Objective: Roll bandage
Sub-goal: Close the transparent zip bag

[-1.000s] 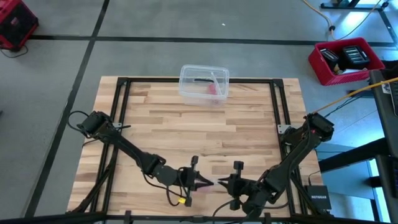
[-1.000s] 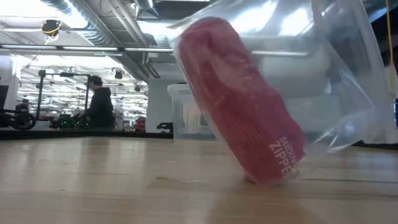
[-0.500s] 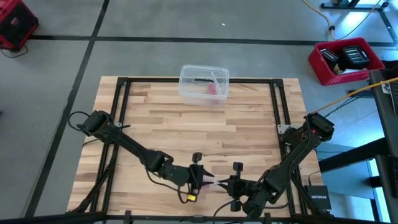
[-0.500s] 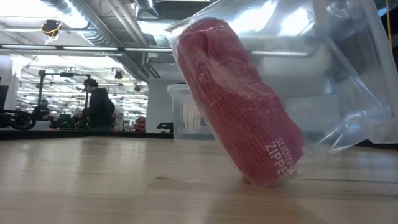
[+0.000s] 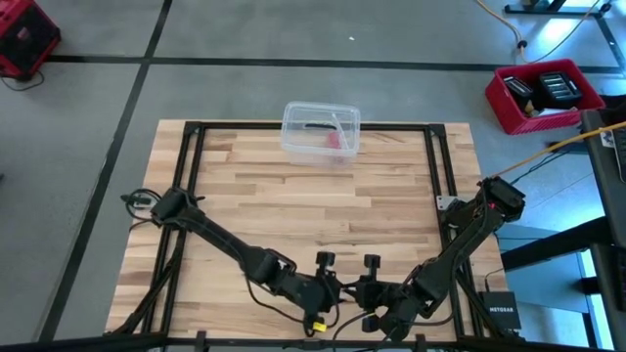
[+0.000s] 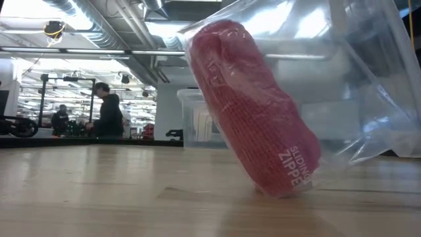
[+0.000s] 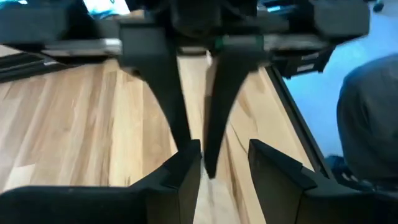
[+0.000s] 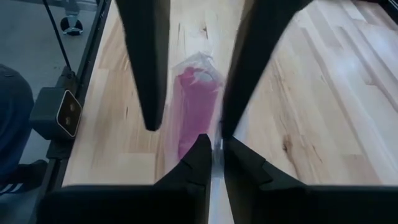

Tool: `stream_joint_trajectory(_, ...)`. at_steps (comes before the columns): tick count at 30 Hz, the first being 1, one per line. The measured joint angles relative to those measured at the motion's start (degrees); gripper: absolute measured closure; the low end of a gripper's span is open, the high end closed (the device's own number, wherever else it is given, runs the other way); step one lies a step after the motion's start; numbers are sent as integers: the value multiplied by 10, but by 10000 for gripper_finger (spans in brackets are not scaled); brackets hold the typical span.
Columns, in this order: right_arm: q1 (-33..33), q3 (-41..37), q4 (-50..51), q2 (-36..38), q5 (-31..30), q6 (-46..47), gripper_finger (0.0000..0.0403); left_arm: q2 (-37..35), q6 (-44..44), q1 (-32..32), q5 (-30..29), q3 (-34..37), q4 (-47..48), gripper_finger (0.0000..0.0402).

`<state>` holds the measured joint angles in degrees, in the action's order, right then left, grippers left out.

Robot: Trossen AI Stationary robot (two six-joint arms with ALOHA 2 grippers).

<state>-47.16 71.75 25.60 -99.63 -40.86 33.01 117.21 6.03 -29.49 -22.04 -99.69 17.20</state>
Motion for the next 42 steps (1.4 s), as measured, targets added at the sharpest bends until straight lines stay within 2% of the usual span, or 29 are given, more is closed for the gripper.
stream_joint_trajectory(8,0,0,3,0,2,-3,368,6,25,8,11,-4,25,286)
stream_joint_trajectory(20,0,0,2,0,2,-5,368,6,9,18,9,-4,34,391)
stream_joint_trajectory(25,1,0,5,0,-2,-4,368,5,-14,20,-33,-4,46,399)
stream_joint_trajectory(32,1,0,9,0,-6,30,368,6,-50,-4,-149,-4,42,401)
stream_joint_trajectory(39,-1,-23,6,2,3,77,368,-9,-52,-16,-189,-2,54,401)
stream_joint_trajectory(42,-3,-33,18,-1,35,88,368,-26,-52,-19,-211,-4,51,401)
